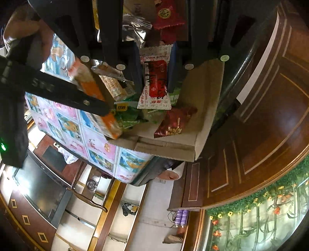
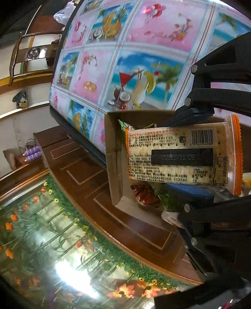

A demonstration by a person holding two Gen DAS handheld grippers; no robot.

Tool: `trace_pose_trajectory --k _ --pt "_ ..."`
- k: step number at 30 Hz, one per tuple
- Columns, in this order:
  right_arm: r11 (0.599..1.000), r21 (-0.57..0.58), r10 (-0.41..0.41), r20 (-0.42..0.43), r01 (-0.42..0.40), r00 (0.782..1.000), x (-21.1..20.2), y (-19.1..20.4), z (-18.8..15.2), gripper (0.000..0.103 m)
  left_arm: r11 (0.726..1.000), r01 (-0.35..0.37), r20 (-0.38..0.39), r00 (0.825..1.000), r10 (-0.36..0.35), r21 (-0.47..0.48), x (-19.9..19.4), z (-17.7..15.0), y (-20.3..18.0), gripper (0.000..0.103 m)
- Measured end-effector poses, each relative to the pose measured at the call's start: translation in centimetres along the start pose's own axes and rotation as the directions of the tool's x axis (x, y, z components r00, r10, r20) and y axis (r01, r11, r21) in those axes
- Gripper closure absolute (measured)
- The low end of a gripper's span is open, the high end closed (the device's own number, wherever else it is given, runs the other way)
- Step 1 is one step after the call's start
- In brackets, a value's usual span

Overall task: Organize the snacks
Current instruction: 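Lower both packets into the box and open both grippers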

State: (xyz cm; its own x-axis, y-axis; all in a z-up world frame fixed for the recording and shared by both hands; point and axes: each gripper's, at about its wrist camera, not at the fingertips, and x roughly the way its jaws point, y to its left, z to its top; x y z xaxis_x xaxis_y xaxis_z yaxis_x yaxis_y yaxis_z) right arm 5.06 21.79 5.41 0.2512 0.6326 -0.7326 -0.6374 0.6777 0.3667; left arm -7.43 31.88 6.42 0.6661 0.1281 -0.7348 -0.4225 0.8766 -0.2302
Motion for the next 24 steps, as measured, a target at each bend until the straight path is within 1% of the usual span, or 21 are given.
trace_pose_trajectory --k 4,12,20,22,24 --pt "1.0 -0.013 -0.012 -0.022 0.012 1.0 1.6 0.6 0.3 0.045 1.0 0.004 -0.013 1.0 -0.004 -0.003 0.5 -0.3 0.4 0.08" --pt "0.999 -0.032 -0.014 -0.033 0.013 0.999 2.7 1.6 0.8 0.045 1.0 0.012 -0.026 1.0 -0.012 -0.014 1.1 -0.6 0.7 0.08" --pt "0.999 -0.037 0.011 -0.047 -0.013 0.999 3.0 1.8 0.5 0.043 1.0 -0.015 -0.007 1.0 0.016 0.007 0.8 -0.7 0.4 0.079" --pt "0.999 -0.033 0.018 -0.044 -0.019 0.999 2.8 1.7 0.4 0.043 1.0 -0.017 -0.002 1.0 0.017 0.014 0.6 -0.7 0.4 0.075" --pt "0.999 -0.033 0.021 -0.041 -0.022 0.999 2.5 1.7 0.3 0.042 1.0 -0.016 0.002 1.0 0.016 0.015 0.5 -0.7 0.3 0.069"
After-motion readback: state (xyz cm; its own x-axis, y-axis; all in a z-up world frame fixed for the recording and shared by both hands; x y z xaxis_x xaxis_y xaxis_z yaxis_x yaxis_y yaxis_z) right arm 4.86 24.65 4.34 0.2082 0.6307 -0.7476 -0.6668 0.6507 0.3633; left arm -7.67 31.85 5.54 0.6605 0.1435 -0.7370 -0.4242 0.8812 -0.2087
